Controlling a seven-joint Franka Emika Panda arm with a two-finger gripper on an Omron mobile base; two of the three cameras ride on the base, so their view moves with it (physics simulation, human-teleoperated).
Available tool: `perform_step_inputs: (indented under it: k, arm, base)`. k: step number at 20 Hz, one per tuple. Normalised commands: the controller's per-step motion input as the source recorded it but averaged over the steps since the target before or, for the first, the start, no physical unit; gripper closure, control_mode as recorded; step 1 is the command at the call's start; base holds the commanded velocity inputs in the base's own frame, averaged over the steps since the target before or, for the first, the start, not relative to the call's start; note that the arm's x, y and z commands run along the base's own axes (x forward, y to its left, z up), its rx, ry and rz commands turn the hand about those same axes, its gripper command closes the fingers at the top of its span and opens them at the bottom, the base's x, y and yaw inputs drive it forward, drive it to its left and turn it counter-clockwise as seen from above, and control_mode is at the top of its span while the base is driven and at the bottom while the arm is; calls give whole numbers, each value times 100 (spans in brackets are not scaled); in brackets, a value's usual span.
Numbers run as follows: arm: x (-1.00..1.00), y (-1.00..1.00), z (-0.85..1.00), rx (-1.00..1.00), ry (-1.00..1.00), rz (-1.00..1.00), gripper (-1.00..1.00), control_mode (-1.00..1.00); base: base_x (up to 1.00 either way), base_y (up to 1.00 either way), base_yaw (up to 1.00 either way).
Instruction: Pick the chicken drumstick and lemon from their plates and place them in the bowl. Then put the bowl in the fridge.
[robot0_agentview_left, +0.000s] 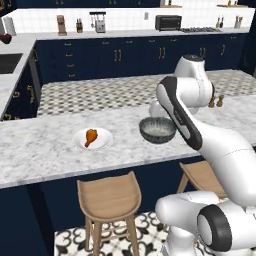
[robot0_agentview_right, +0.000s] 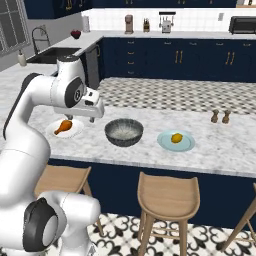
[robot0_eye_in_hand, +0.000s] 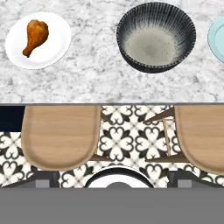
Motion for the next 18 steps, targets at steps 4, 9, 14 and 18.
perform_step_inputs:
  k: [4, 9, 14, 18]
  arm:
    - [0, 0, 0, 0, 0, 0, -100, 100]
    - [0, 0, 0, 0, 0, 0, -100, 100]
    - [14, -27, -10, 0, 0, 2, -100, -100]
    - [29, -77, -37, 0, 0, -8, -100, -100]
  base:
    - [85, 19, -3]
    - [79, 2, 1]
    - [29, -1, 0]
    - [0, 0, 0]
